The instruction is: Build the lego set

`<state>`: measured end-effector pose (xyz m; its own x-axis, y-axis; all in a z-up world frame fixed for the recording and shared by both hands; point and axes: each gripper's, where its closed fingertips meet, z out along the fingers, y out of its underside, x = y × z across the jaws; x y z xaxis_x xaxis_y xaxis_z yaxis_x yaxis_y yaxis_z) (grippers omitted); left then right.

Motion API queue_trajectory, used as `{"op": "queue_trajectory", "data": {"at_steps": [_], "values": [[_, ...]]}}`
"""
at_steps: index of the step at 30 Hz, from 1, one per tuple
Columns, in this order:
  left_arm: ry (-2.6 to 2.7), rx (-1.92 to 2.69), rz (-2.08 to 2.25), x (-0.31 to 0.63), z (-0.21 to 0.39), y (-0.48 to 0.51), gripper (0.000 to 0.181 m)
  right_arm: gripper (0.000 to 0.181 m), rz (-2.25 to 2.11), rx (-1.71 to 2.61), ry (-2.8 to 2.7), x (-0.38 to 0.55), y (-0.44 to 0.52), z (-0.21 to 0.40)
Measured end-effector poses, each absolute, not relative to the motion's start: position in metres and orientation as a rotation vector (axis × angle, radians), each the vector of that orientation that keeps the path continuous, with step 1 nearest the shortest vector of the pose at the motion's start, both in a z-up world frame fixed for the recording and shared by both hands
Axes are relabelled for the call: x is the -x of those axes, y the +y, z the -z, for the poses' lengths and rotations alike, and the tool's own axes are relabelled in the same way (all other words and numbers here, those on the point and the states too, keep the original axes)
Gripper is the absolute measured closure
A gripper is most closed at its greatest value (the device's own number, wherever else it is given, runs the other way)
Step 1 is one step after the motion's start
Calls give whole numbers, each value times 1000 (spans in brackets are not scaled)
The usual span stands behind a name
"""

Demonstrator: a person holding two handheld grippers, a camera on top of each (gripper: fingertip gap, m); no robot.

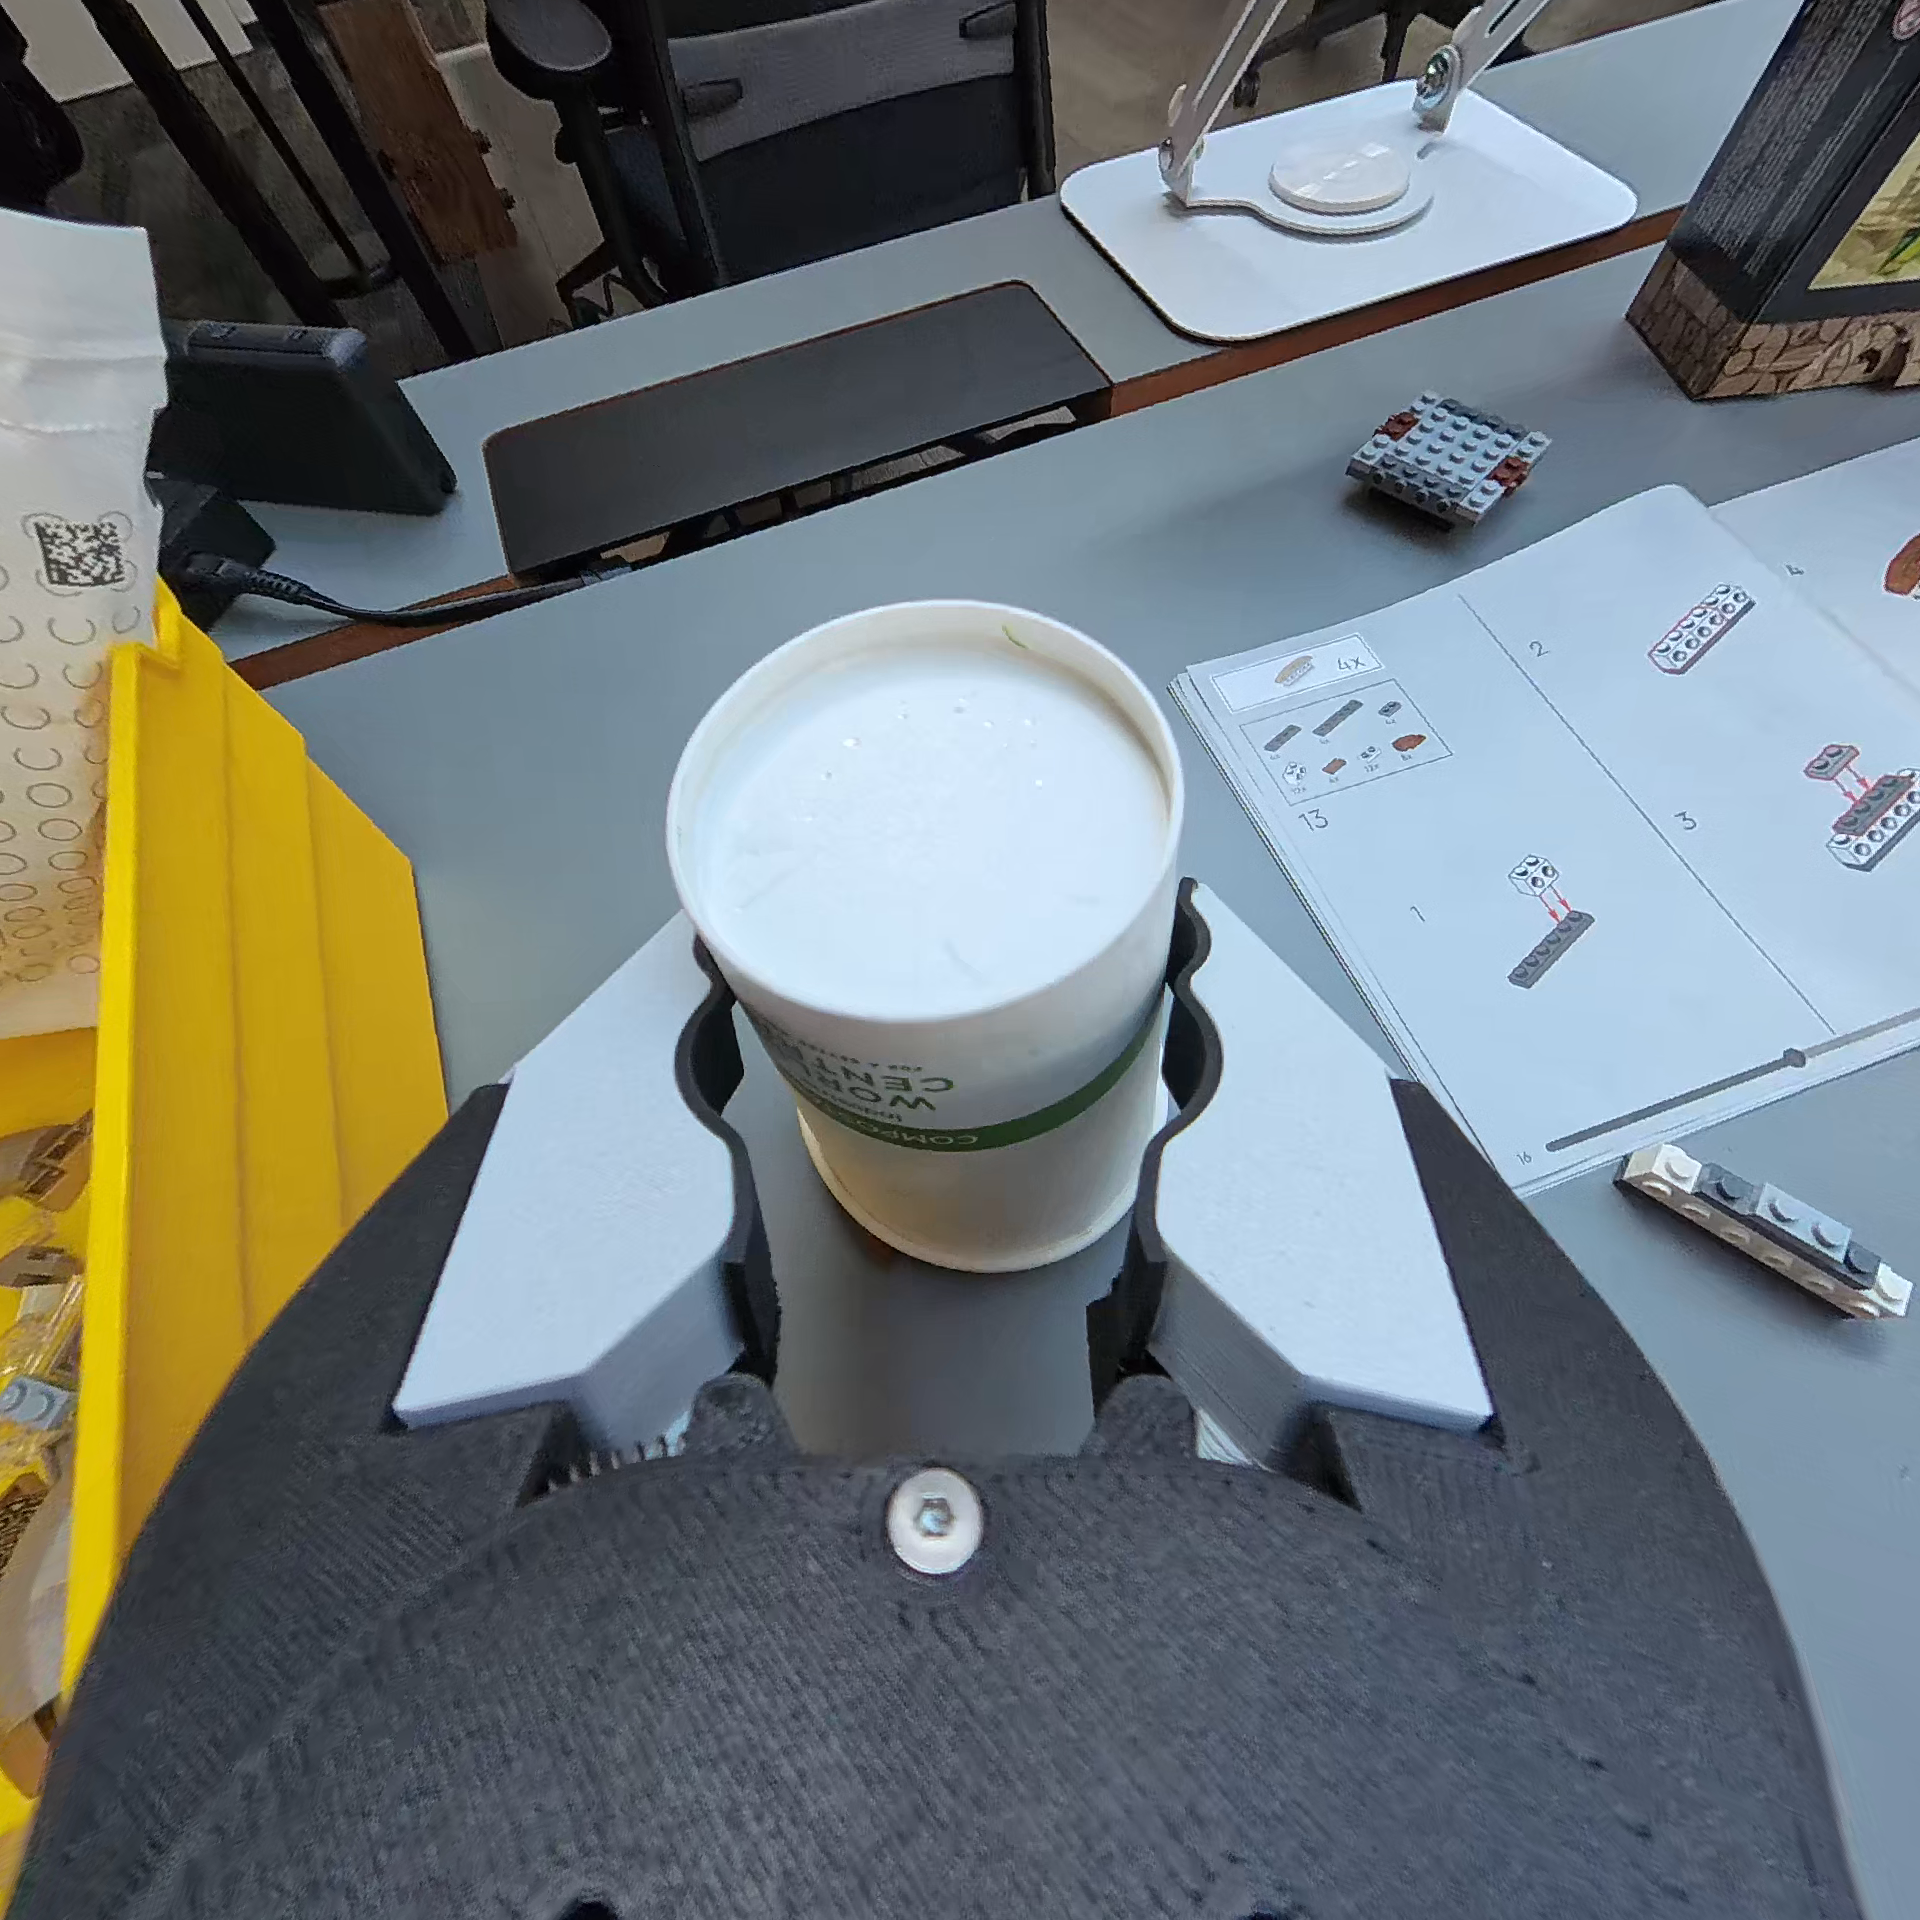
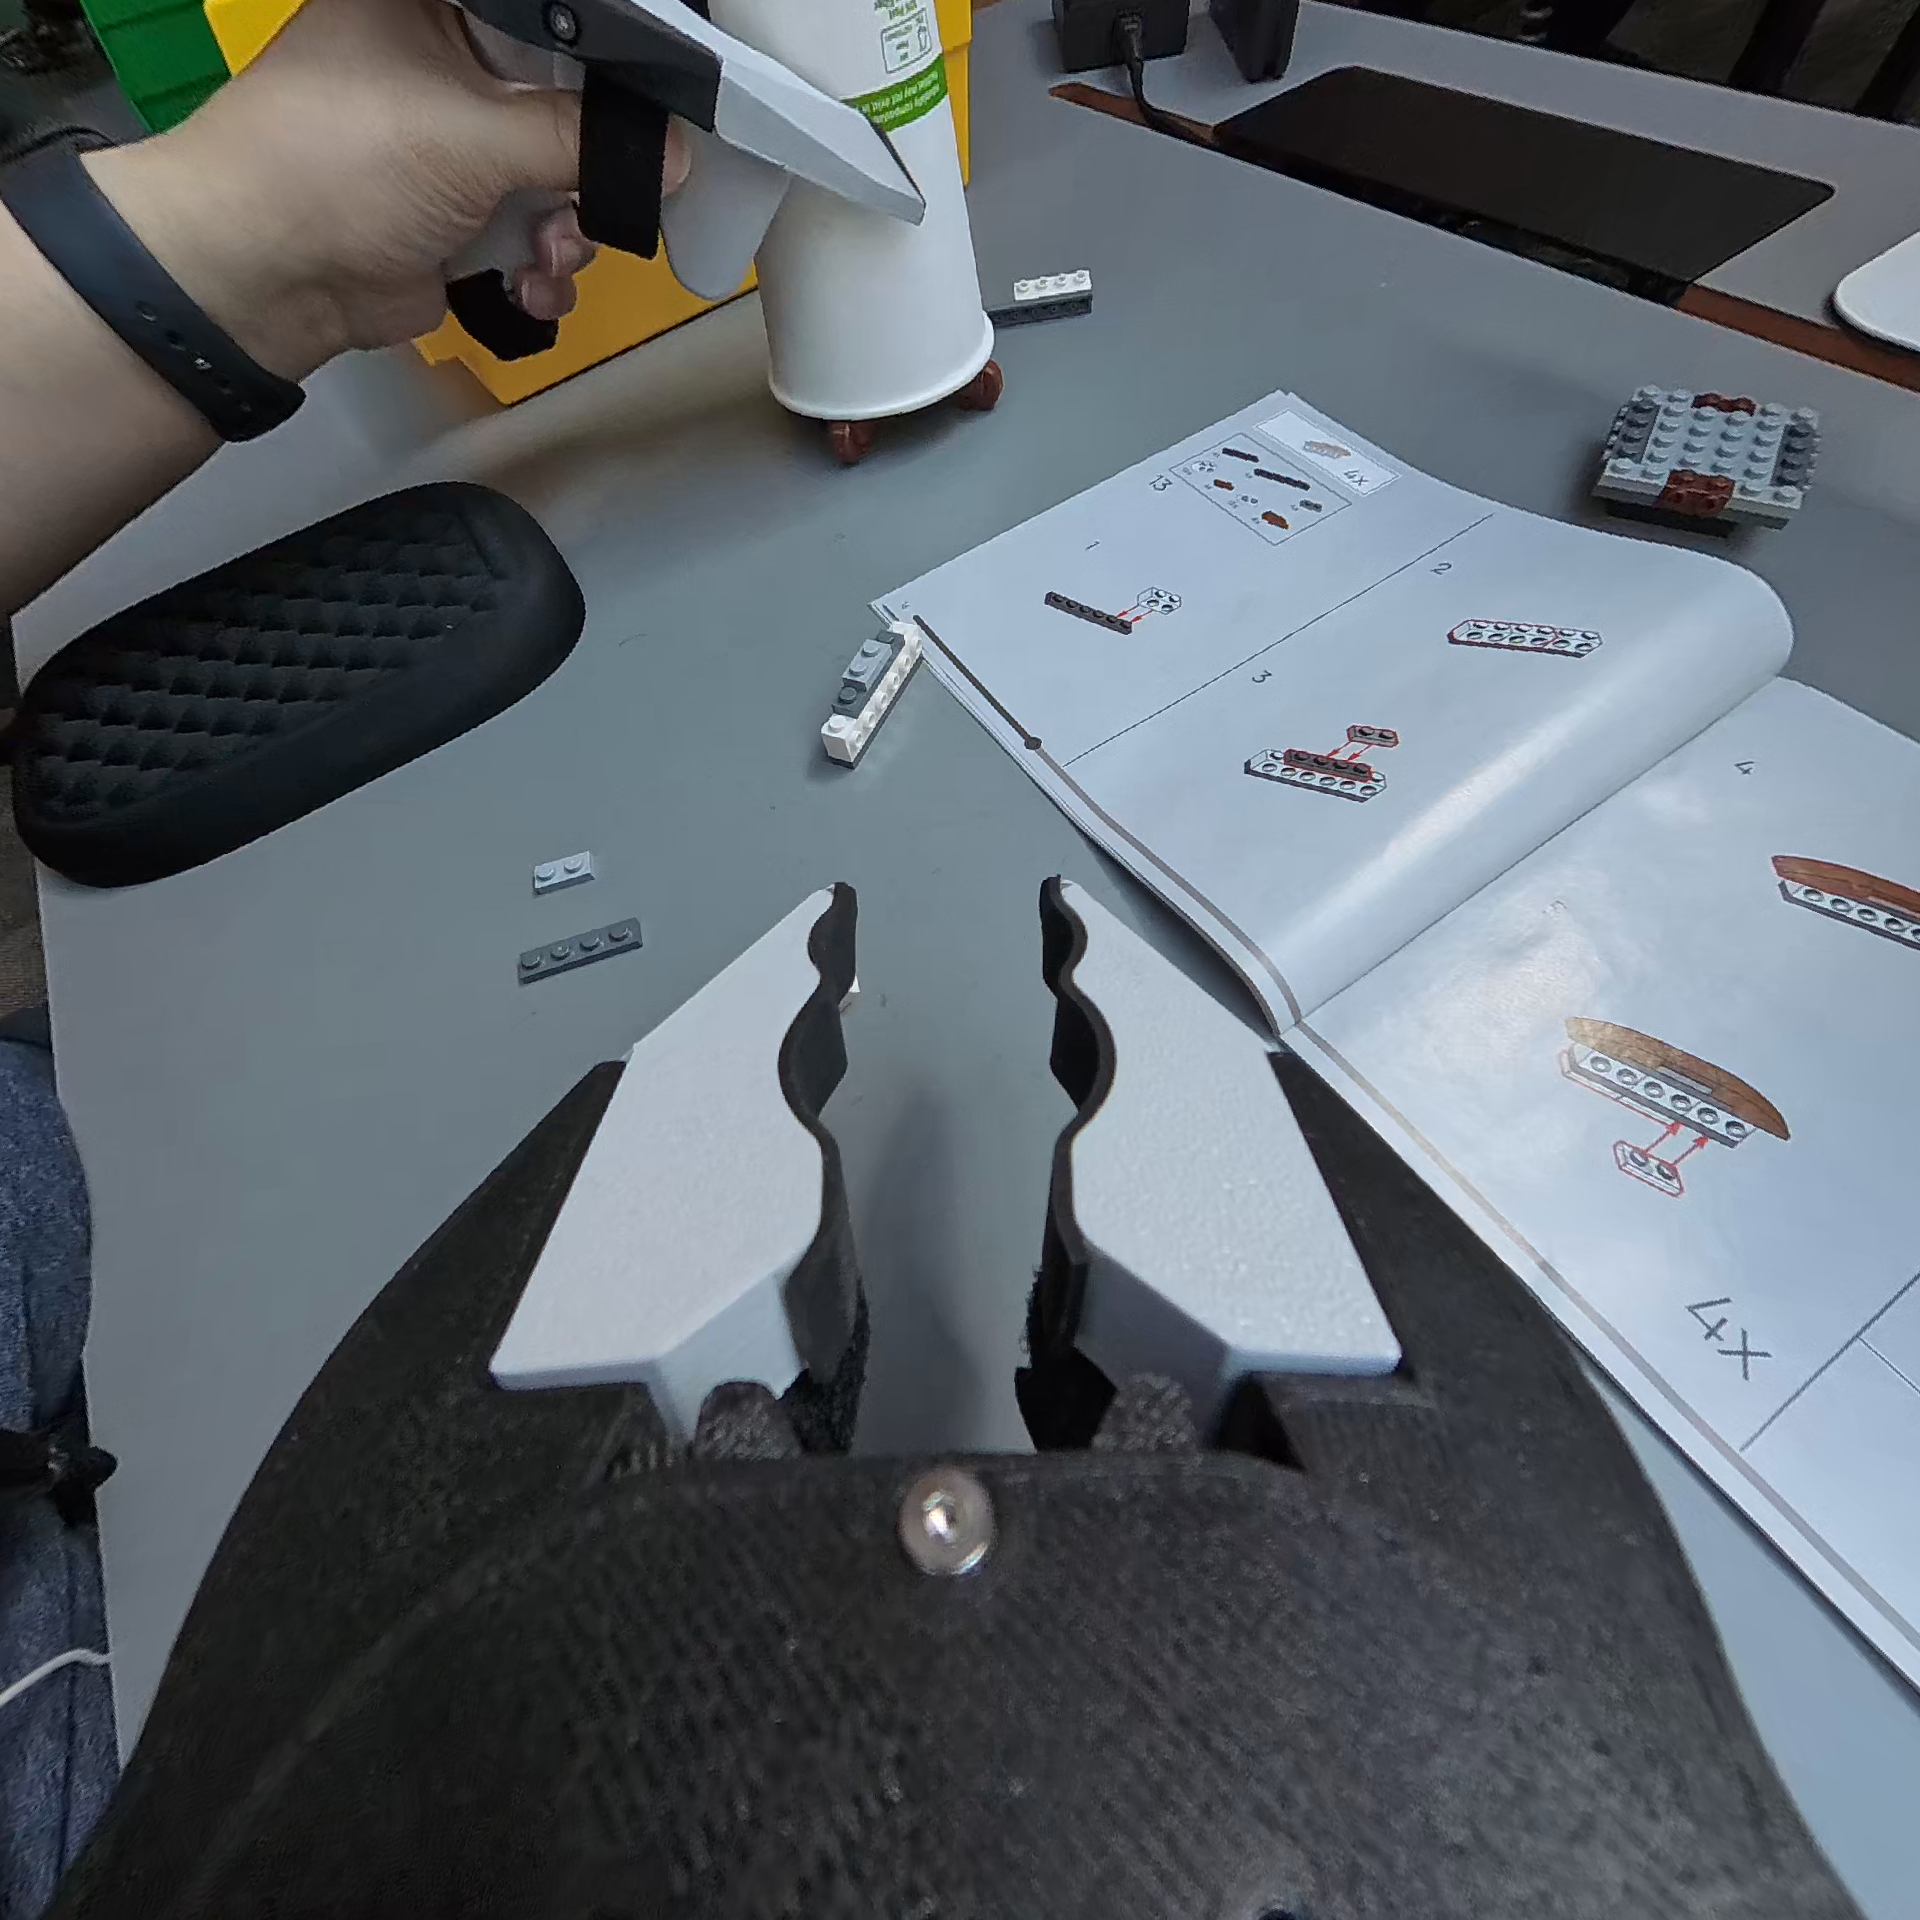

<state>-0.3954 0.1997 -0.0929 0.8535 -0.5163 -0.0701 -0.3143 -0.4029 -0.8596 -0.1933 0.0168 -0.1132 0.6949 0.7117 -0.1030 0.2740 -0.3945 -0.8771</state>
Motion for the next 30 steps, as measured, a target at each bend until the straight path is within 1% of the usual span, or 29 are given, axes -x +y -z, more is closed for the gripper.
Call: {"op": "queue_trajectory", "data": {"at_steps": [2, 5, 8, 10, 12, 14, 15, 16, 18, 20, 21, 25, 28, 29, 30], "values": [[574, 2009, 287, 395, 91, 200, 88, 146, -597, 1955, -747, 193, 17, 109], [547, 1955, 332, 393, 80, 195, 85, 146, -603, 1888, -745, 194, 20, 99], [553, 1912, 351, 394, 65, 184, 83, 145, -711, 1824, -832, 207, 17, 77], [557, 1881, 361, 398, 54, 173, 84, 136, -807, 1755, -983, 226, 18, 54], [556, 1863, 369, 404, 48, 161, 85, 116, -811, 1700, -1164, 244, 39, 45], [549, 1849, 403, 409, 47, 148, 88, 120, -808, 1687, -1397, 268, 71, 51], [542, 1844, 424, 412, 47, 141, 89, 125, -768, 1672, -1483, 280, 96, 55], [532, 1839, 451, 415, 47, 134, 91, 133, -697, 1643, -1558, 293, 125, 61], [513, 1826, 518, 419, 46, 118, 94, 140, -602, 1581, -1663, 324, 180, 72], [520, 1827, 578, 423, 46, 100, 94, 148, -519, 1616, -1754, 348, 228, 96], [523, 1826, 596, 425, 46, 91, 92, 147, -519, 1655, -1800, 357, 243, 110], [539, 1818, 581, 443, 48, 56, 93, 145, -583, 1661, -1908, 393, 264, 141], [528, 1836, 527, 462, 53, 43, 94, 145, -590, 1717, -1986, 401, 266, 161], [518, 1841, 513, 468, 55, 42, 94, 147, -615, 1742, -1979, 403, 266, 163], [509, 1844, 497, 473, 58, 44, 95, 160, -623, 1776, -1943, 404, 269, 163]]}}
